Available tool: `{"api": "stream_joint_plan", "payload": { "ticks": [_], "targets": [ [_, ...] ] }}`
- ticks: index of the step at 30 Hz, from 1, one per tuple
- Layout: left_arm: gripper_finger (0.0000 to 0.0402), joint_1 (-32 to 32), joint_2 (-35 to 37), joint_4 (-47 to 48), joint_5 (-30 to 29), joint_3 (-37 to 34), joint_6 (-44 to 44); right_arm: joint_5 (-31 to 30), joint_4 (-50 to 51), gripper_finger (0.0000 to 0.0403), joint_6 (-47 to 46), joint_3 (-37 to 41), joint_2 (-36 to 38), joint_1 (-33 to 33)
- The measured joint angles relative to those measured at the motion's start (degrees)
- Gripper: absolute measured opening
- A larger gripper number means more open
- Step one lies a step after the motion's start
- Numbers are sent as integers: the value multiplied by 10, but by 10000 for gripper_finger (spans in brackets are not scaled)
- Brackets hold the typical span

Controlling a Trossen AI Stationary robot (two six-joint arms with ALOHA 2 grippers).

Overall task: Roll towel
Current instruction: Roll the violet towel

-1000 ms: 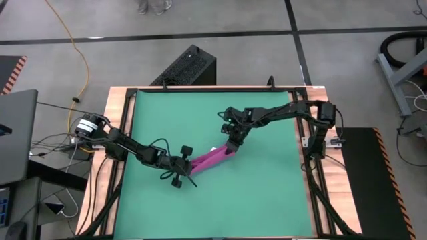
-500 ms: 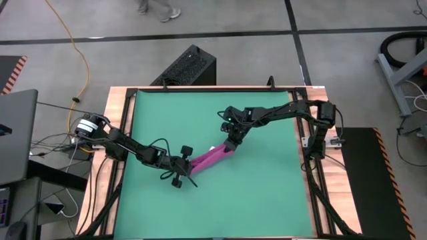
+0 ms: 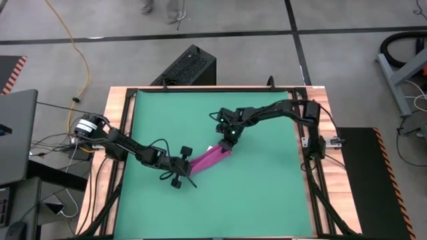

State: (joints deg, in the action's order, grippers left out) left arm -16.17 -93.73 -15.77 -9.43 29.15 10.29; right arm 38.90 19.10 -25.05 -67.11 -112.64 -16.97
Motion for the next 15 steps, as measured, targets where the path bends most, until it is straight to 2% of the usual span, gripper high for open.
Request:
{"api": "stream_joint_plan", "payload": {
  "ticks": [6,11,15],
  "targets": [
    [0,-19,21,42,-12,6,1,16,2,21,1,-4,-26,0],
    [0,-43,70,245,-59,59,-10,15,7,21,11,-3,-26,6],
    [0,-66,111,348,-93,99,-32,16,9,21,13,-2,-24,6]
  ]
}}
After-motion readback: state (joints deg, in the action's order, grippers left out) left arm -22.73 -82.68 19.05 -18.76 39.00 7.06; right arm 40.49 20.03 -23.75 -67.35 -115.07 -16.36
